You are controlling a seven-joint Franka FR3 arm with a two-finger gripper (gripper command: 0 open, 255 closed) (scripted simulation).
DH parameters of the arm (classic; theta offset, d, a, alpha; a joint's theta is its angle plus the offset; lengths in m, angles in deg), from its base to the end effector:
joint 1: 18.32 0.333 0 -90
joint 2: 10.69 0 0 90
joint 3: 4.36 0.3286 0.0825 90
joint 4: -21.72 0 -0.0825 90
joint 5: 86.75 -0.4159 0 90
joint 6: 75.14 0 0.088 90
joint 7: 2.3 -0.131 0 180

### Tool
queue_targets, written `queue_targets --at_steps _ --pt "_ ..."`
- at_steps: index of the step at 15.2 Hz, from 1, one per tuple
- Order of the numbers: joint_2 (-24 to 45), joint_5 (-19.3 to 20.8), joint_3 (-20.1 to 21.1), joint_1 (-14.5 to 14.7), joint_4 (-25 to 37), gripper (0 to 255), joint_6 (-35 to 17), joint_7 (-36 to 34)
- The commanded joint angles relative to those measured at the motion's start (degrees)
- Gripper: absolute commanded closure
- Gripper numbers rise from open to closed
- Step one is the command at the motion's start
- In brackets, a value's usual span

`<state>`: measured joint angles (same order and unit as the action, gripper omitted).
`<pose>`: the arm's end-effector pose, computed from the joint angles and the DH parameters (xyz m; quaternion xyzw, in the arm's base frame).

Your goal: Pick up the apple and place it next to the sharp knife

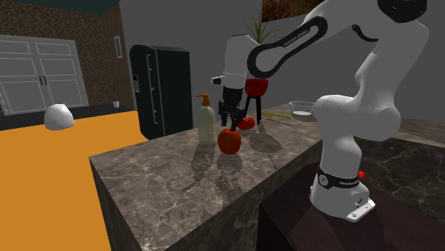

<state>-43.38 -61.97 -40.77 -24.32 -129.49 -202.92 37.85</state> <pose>0.3052 -0.2803 0.3694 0.9888 0.1386 0.0330 0.0435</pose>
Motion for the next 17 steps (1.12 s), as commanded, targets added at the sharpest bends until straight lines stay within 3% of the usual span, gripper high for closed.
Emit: queue_targets --at_steps 1,9,17 --pt "0.0 0.0 0.0 0.0 0.0 255 0.0 0.0" --pt "0.0 0.0 0.0 0.0 0.0 255 0.0 0.0" --pt "-3.1 -1.3 2.5 0.0 4.1 255 7.2 0.2"
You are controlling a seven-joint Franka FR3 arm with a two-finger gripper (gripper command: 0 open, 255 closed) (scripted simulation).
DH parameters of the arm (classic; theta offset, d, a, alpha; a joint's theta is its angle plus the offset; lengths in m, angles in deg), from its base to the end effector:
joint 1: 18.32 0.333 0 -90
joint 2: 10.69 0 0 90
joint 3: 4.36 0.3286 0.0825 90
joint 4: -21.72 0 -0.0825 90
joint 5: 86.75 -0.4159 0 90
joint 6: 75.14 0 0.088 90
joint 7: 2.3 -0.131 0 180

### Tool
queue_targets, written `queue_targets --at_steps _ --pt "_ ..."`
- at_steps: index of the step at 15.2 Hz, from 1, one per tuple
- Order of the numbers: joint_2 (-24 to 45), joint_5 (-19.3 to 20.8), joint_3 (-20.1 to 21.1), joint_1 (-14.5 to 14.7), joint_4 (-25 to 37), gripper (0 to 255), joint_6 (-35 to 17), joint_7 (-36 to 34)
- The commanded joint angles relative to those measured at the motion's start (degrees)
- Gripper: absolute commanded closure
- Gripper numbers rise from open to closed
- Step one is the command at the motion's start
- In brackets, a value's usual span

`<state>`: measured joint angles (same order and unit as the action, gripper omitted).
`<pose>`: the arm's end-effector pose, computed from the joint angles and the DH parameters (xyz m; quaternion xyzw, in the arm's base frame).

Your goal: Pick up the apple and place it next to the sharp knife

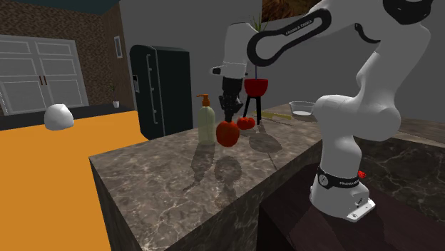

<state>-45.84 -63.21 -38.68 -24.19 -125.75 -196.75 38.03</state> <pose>0.3079 -0.2814 0.4087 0.9888 0.1386 0.0332 0.0436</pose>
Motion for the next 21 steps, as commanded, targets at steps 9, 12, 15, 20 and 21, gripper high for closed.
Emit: queue_targets --at_steps 9,12,15,20,21 --pt "-2.6 -1.7 2.7 0.2 5.8 255 8.5 0.4" --pt "-3.0 -2.2 3.4 0.3 7.8 255 10.9 0.6" --pt "-3.2 -2.7 4.1 0.5 9.9 255 13.2 0.8" --pt "-3.2 -3.6 5.1 0.9 13.6 255 16.9 1.1" --pt "-3.2 -3.7 5.3 0.9 14.4 255 17.7 1.2"
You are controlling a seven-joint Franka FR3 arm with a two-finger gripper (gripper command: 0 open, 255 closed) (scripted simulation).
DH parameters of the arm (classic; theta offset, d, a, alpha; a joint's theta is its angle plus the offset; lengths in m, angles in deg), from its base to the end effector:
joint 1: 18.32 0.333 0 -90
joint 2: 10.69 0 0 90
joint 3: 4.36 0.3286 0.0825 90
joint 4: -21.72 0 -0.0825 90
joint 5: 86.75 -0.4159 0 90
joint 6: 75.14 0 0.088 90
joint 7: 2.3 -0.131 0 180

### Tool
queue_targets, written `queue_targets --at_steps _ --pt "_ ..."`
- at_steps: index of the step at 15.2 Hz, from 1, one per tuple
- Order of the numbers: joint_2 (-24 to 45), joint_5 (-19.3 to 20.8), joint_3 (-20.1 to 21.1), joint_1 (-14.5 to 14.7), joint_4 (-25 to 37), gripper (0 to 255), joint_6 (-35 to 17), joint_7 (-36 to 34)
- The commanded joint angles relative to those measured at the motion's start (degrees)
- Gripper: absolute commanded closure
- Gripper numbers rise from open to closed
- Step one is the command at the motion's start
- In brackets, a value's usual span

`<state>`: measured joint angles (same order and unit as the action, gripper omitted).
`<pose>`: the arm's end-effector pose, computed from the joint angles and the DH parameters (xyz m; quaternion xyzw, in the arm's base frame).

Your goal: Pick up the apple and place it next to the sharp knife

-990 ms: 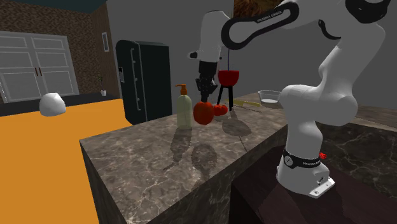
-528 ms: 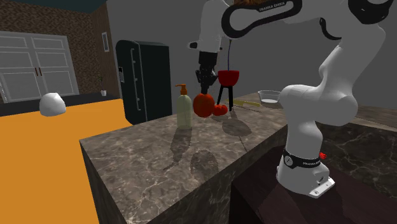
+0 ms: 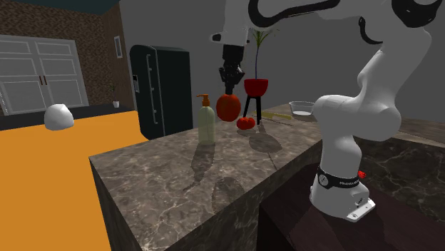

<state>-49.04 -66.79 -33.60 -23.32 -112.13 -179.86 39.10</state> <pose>0.3084 -0.2823 0.5283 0.9888 0.1385 0.0331 0.0436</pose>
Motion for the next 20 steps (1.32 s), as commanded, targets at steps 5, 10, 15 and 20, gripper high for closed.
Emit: queue_targets --at_steps 5,10,15,20 --pt "0.4 -1.0 1.0 0.4 4.8 255 4.4 0.5" --pt "-5.1 1.7 -0.6 -2.6 3.0 255 7.4 4.1" --pt "-11.0 5.2 -3.3 -6.4 1.6 255 10.6 9.4" --pt "-15.5 8.8 -6.6 -10.0 1.7 255 13.7 15.4"
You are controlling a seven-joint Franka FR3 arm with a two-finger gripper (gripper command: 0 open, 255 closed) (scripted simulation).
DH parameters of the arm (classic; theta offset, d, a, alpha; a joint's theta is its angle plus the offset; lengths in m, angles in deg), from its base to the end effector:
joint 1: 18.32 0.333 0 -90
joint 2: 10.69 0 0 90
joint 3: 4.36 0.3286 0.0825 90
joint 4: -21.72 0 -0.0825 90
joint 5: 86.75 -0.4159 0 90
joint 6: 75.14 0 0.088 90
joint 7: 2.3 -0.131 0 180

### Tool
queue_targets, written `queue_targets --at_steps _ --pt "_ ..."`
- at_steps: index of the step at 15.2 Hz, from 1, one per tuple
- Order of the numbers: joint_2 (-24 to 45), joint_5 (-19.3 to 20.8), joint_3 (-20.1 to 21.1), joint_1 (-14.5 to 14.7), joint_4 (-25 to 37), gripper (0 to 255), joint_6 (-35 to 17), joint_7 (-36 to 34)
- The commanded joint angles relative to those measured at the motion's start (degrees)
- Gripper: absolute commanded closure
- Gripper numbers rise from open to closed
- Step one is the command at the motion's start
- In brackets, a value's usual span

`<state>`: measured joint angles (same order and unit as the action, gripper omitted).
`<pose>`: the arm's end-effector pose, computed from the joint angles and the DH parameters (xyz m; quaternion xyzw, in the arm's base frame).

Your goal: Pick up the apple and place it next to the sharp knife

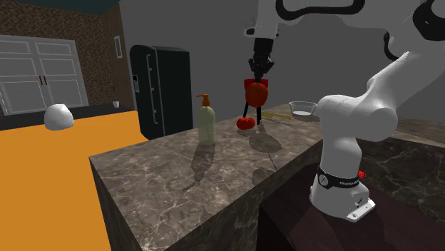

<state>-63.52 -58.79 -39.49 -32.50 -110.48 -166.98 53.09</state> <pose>0.1432 -0.3470 0.5697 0.9889 0.1380 0.0332 0.0436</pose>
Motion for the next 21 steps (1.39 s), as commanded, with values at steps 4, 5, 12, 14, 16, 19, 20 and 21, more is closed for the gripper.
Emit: queue_targets --at_steps 4,5,12,14,16,19,20,21 --pt "-3.7 3.8 -3.7 -3.2 1.4 255 3.1 6.5" --pt "-4.2 4.5 -4.5 -3.7 1.8 255 3.6 7.9" --pt "-6.4 9.6 -10.7 -6.2 6.9 255 6.8 17.4" --pt "-6.6 11.0 -12.6 -6.5 8.8 255 7.6 20.1" --pt "-6.7 12.4 -14.5 -6.6 11.0 255 8.3 22.9" --pt "-6.5 14.3 -17.6 -6.3 14.8 255 9.2 27.1" --pt "-6.4 15.0 -18.6 -6.1 16.2 255 9.5 28.5" --pt "-6.3 15.6 -19.7 -5.8 17.6 255 9.8 29.9"
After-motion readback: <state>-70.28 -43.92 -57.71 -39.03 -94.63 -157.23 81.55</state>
